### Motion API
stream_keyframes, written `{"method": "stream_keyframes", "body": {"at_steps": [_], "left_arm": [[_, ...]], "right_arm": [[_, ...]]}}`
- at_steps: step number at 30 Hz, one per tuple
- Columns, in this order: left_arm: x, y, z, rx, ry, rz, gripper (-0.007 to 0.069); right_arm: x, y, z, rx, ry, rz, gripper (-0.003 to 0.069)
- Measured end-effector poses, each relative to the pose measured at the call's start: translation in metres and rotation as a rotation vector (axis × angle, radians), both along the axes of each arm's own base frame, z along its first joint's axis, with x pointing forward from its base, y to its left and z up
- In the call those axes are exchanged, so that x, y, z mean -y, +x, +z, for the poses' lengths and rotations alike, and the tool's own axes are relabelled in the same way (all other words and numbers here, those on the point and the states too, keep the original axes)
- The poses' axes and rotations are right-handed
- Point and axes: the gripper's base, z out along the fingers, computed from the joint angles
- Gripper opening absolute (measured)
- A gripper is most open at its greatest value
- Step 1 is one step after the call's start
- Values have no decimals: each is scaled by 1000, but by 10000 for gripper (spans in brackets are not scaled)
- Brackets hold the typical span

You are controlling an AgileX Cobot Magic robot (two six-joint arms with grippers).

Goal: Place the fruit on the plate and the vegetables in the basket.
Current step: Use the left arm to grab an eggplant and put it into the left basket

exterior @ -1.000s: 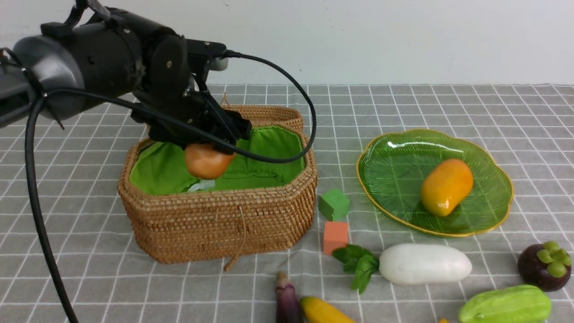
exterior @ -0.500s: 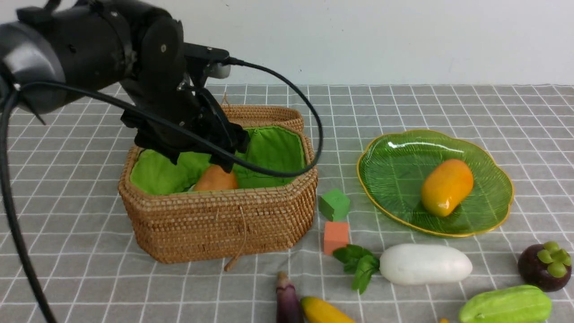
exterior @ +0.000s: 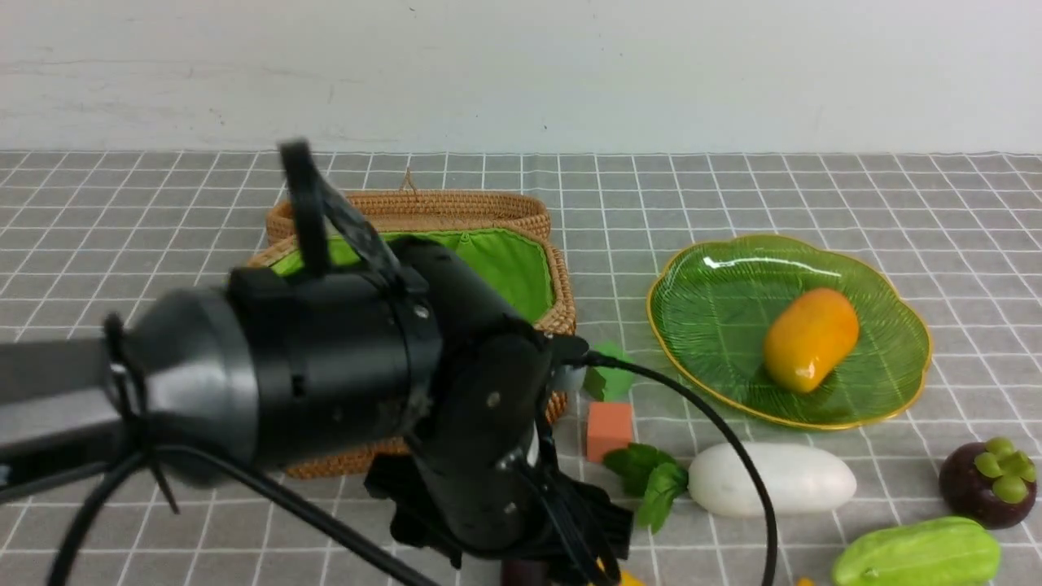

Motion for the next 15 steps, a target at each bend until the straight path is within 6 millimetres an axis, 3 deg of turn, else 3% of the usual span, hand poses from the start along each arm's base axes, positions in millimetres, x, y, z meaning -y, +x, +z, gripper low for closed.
{"method": "stream_keyframes", "body": {"at_steps": [9,10,12,15], "left_arm": [[11,11,-56,-79,103,20,467],[12,11,-63,-91,119,15,421],[11,11,-64,-94,132,-4,376],[10,9,-61,-94,141,-24,377]], "right_arm": [[0,0,0,0,0,0,240],[0,0,0,0,0,0,240],[0,0,0,0,0,0,240],[0,0,0,0,0,0,240]]}}
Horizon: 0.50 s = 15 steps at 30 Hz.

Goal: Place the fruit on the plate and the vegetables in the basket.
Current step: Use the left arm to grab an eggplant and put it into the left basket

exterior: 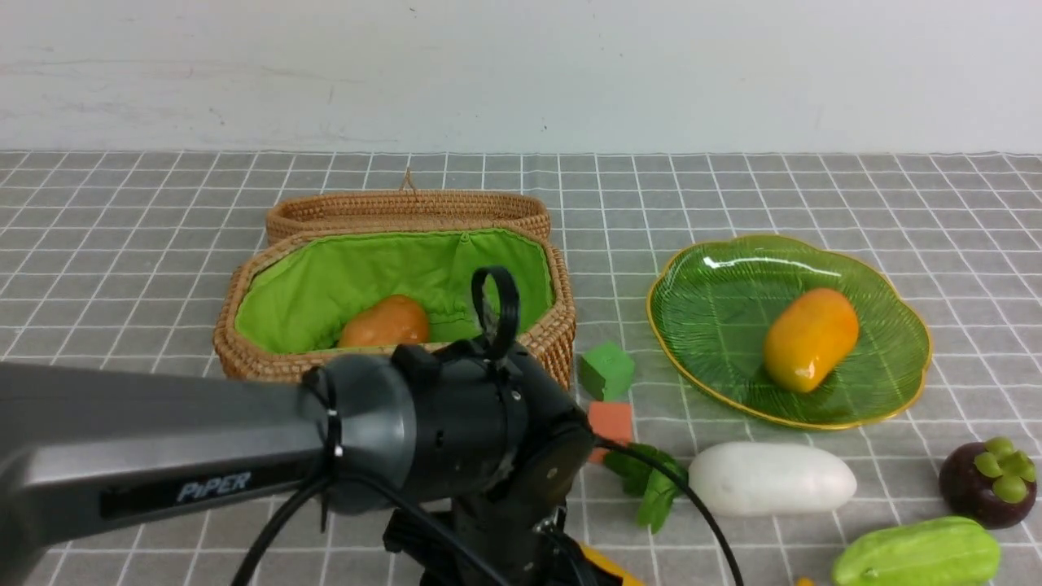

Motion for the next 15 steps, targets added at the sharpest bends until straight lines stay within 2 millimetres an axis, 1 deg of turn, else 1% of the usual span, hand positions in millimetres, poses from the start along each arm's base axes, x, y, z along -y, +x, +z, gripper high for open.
{"method": "stream_keyframes", "body": {"at_steps": [2,4,6,7,8,9,10,12,14,15], "left_arm": [[-4,-3,13,2,8,-28,377],[-11,-5,30,18,1,-45,377],[-24,-7,57,50,-21,-64,377],[-25,-7,60,56,-28,-64,377],[-38,-4,84,96,-62,-56,377],[-45,-2,97,123,-83,-47,377],[-57,5,116,173,-119,-18,377],[-77,19,147,273,-189,54,377],[-86,28,160,329,-226,94,377],[-101,46,180,428,-288,175,377]], "right_arm": [[0,0,0,0,0,0,240],[0,0,0,0,0,0,240],[0,0,0,0,0,0,240],[0,0,0,0,0,0,240],[0,0,0,0,0,0,240],[0,0,0,0,0,0,240],[0,0,0,0,0,0,240],[0,0,0,0,0,0,240],[0,0,0,0,0,0,240],[0,0,0,0,0,0,240]]}}
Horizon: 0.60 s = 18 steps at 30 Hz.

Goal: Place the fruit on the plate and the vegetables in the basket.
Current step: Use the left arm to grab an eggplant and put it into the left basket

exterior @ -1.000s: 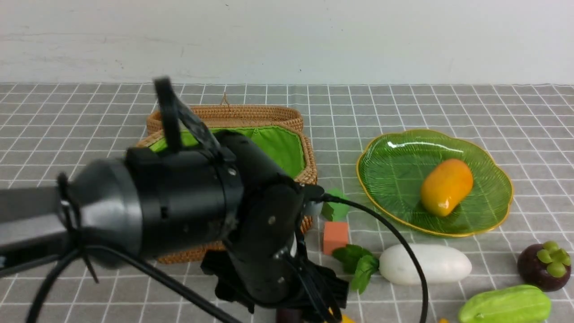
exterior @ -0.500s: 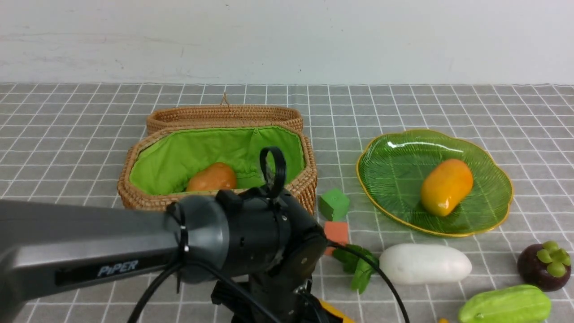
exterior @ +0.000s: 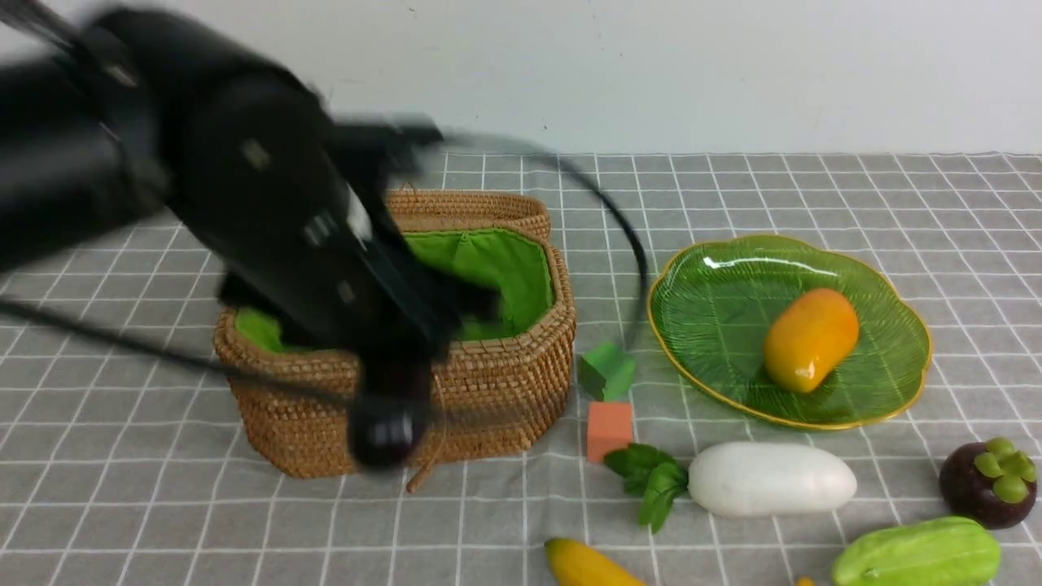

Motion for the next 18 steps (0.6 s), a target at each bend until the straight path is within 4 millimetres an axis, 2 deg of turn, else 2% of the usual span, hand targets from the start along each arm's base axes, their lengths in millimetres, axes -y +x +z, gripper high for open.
{"method": "stream_keyframes", "body": {"at_steps": [1,2,4,6,9,12,15,18], "left_arm": [[-1,2,1,9,-6,10,377],[-11,19,10,73,-53,76,377],[-18,36,14,116,-104,152,375],[-21,56,8,127,-134,222,375],[-20,72,-7,106,-125,267,381],[-17,86,-24,80,-100,303,482],[-17,87,-27,71,-92,311,601],[-18,85,-26,66,-86,314,639]], "right_arm": [[0,0,0,0,0,0,240],[0,0,0,0,0,0,240],[0,0,0,0,0,0,240],[0,0,0,0,0,0,240],[0,0,0,0,0,0,240],[0,0,0,0,0,0,240],[0,0,0,0,0,0,240],[0,0,0,0,0,0,240]]}}
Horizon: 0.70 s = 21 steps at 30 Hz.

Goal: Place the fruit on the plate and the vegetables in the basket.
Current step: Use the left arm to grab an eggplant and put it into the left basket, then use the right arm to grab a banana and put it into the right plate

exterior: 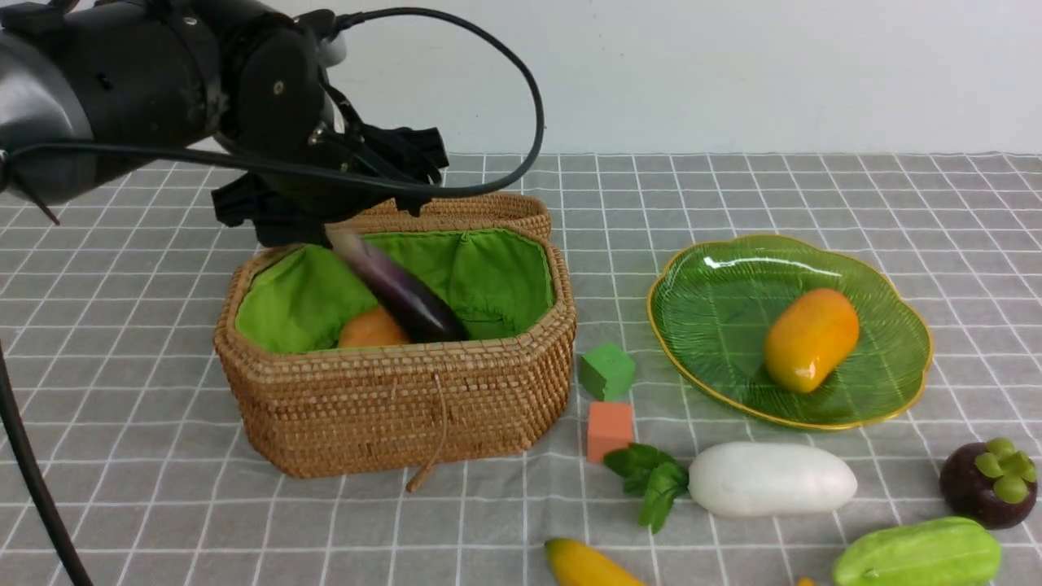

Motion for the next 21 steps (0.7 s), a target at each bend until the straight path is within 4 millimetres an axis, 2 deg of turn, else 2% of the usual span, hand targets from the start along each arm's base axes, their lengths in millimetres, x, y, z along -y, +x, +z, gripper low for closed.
{"method": "stream_keyframes", "body": {"at_steps": [3,6,7,8,11,12,13,14,15,16,18,20,21], "left_arm": [[-6,-11,12,-15,61,-33,636],[-14,-27,31,-14,129,-87,586],[-23,-44,48,-18,172,-116,514],[-27,-54,59,-7,184,-129,484],[-50,-104,103,37,204,-156,286],[-52,-108,106,36,206,-156,255],[-64,-136,126,76,199,-161,145],[-75,-161,141,112,188,-157,70],[-80,-174,148,132,184,-156,26],[-93,-203,160,181,165,-148,-13],[-106,-234,164,237,146,-143,-13],[-123,-272,157,287,129,-137,-13],[-127,-282,152,293,126,-137,-13]], "right_arm": [[0,0,0,0,0,0,240],[0,0,0,0,0,0,240],[0,0,0,0,0,0,240],[0,0,0,0,0,0,240],[0,0,0,0,0,0,240],[0,0,0,0,0,0,240],[0,0,0,0,0,0,240],[0,0,0,0,0,0,240],[0,0,0,0,0,0,240],[0,0,0,0,0,0,240],[0,0,0,0,0,0,240],[0,0,0,0,0,0,240],[0,0,0,0,0,0,240]]}}
